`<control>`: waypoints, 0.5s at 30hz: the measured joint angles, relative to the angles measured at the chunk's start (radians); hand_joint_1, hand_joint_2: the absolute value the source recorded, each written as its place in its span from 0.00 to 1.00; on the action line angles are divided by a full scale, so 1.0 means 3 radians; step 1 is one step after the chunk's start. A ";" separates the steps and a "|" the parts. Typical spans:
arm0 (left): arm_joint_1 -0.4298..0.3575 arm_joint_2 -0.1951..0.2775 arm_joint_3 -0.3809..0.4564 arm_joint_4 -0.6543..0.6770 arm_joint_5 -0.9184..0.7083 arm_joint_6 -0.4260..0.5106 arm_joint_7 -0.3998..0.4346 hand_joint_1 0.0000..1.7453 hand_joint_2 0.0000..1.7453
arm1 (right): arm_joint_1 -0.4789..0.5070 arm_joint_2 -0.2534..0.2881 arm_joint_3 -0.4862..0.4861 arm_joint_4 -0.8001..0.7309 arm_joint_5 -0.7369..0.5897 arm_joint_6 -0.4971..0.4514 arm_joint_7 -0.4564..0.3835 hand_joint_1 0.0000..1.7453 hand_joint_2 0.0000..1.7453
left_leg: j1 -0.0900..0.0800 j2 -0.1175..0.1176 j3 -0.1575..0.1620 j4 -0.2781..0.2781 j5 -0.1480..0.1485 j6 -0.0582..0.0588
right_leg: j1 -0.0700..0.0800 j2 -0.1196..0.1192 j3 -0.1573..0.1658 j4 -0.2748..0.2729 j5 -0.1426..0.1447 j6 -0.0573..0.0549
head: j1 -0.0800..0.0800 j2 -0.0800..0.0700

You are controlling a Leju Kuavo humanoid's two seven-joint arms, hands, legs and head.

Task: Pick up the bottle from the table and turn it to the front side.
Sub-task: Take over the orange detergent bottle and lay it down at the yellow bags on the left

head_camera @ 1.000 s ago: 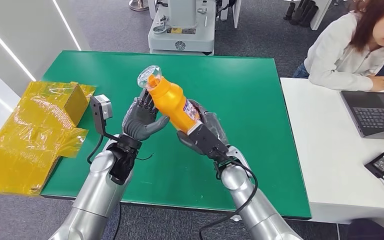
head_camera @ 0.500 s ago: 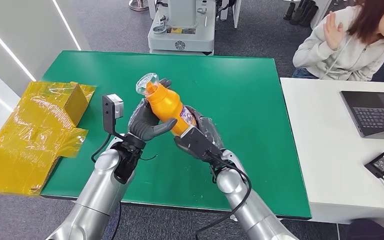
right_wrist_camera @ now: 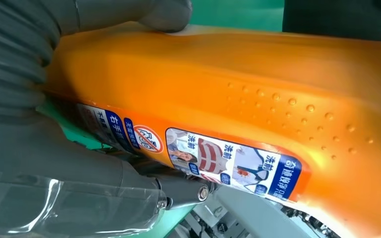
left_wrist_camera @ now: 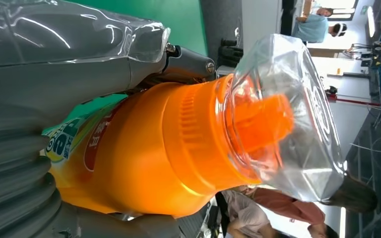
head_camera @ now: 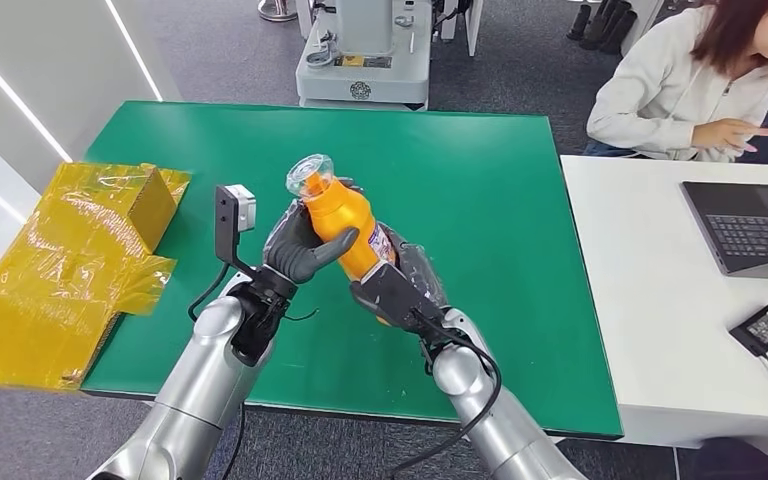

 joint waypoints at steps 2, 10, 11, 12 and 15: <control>-0.0002 0.0000 0.0000 0.0018 0.0028 -0.0006 0.0003 1.00 1.00 | 0.0009 0.0000 0.0000 0.0000 0.0001 -0.0002 -0.0009 1.00 1.00 | 0.0000 0.0000 0.0000 0.0000 0.0000 0.0000 | 0.0000 0.0000 0.0000 0.0000 0.0000 0.0000 | 0.0000 0.0000; 0.0005 0.0003 -0.0013 0.0060 0.0080 -0.0027 -0.0003 1.00 1.00 | 0.0026 -0.0010 -0.0003 -0.0012 -0.0013 -0.0020 -0.0049 0.00 1.00 | 0.0000 0.0000 0.0000 0.0000 0.0000 0.0000 | 0.0000 0.0000 0.0000 0.0000 0.0000 0.0000 | 0.0000 0.0000; 0.0006 0.0004 -0.0017 0.0060 0.0079 -0.0028 -0.0006 1.00 1.00 | 0.0028 -0.0015 -0.0004 -0.0019 -0.0019 -0.0024 -0.0052 0.00 1.00 | 0.0000 0.0000 0.0000 0.0000 0.0000 0.0000 | 0.0000 0.0000 0.0000 0.0000 0.0000 0.0000 | 0.0000 0.0000; 0.0006 0.0006 -0.0021 0.0060 0.0077 -0.0029 -0.0008 1.00 1.00 | 0.0029 -0.0021 -0.0005 -0.0026 -0.0024 -0.0029 -0.0054 0.00 1.00 | 0.0000 0.0000 0.0000 0.0000 0.0000 0.0000 | 0.0000 0.0000 0.0000 0.0000 0.0000 0.0000 | 0.0000 0.0000; 0.0007 0.0010 -0.0028 0.0060 0.0067 -0.0027 -0.0013 1.00 1.00 | 0.0037 -0.0033 -0.0008 -0.0041 -0.0064 -0.0034 -0.0063 0.00 1.00 | 0.0000 0.0000 0.0000 0.0000 0.0000 0.0000 | 0.0000 0.0000 0.0000 0.0000 0.0000 0.0000 | 0.0000 0.0000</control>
